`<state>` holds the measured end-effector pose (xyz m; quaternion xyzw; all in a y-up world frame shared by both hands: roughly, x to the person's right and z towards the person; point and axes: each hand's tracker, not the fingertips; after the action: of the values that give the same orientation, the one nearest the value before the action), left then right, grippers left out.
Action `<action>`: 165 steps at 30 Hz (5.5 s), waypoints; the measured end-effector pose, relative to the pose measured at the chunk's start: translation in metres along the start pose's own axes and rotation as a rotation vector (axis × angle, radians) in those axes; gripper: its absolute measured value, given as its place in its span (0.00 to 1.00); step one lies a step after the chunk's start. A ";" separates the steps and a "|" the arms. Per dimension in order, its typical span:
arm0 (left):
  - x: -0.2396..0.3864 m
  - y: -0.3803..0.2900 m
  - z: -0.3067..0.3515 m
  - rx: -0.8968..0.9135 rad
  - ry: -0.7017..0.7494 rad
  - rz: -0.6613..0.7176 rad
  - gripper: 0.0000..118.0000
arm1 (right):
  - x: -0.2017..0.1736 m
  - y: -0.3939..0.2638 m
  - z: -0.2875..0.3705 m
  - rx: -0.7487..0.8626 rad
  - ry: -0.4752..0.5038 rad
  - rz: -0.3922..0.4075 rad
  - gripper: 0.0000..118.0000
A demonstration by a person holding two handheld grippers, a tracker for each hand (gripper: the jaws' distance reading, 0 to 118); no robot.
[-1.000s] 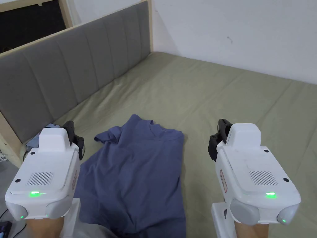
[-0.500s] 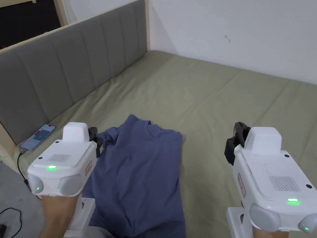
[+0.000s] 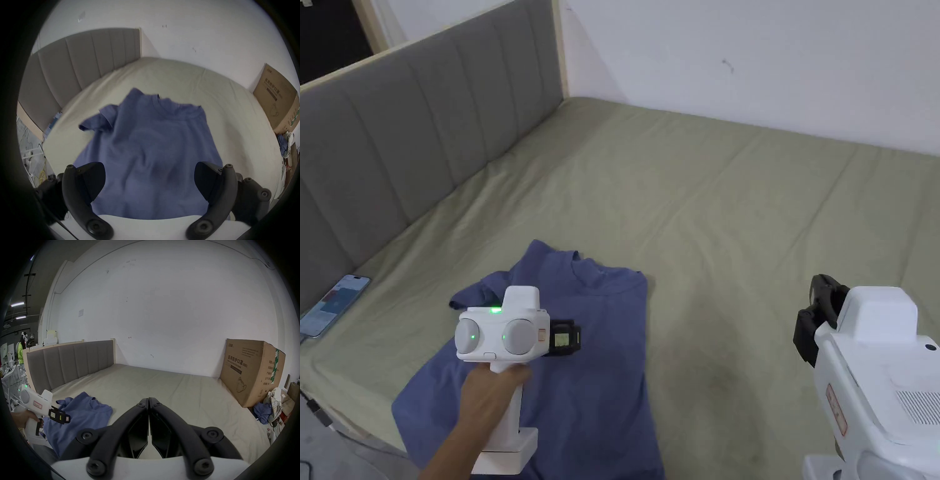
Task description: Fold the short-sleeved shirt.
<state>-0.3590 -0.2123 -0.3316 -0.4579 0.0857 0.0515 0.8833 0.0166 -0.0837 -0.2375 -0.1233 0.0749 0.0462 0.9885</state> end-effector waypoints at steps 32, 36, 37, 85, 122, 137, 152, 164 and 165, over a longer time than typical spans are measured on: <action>0.019 0.022 0.109 0.185 -0.425 0.228 0.04 | 0.078 -0.014 0.039 -0.016 -0.132 -0.066 0.00; 0.057 0.052 0.157 0.266 -0.502 0.136 0.04 | 0.092 -0.013 0.054 0.001 -0.157 -0.079 0.00; 0.068 0.060 0.169 0.286 -0.520 0.107 0.04 | 0.096 -0.012 0.058 0.008 -0.165 -0.082 0.00; 0.358 -0.070 0.079 -0.050 -0.541 -0.569 0.81 | 0.185 -0.030 0.127 0.003 -0.390 -0.126 0.00; 0.191 -0.003 0.197 0.682 -0.271 -0.232 0.00 | 0.159 0.004 0.132 0.109 -0.341 -0.097 0.00; 0.142 -0.090 0.105 0.123 -0.258 -0.237 0.00 | 0.150 -0.013 0.112 0.048 -0.304 -0.107 0.00; 0.157 -0.135 0.054 -0.081 -0.187 -0.294 0.88 | 0.145 -0.023 0.101 -0.002 -0.272 -0.104 0.00; 0.166 -0.139 0.048 -0.077 -0.239 -0.306 0.09 | 0.167 -0.046 0.082 -0.117 -0.269 -0.162 0.00; 0.163 -0.137 0.053 -0.058 -0.248 -0.293 0.09 | 0.172 -0.052 0.074 -0.147 -0.268 -0.174 0.00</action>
<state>-0.1701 -0.2450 -0.2245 -0.4807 -0.0927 -0.0193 0.8717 0.2017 -0.1024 -0.1817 -0.1942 -0.0720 -0.0182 0.9781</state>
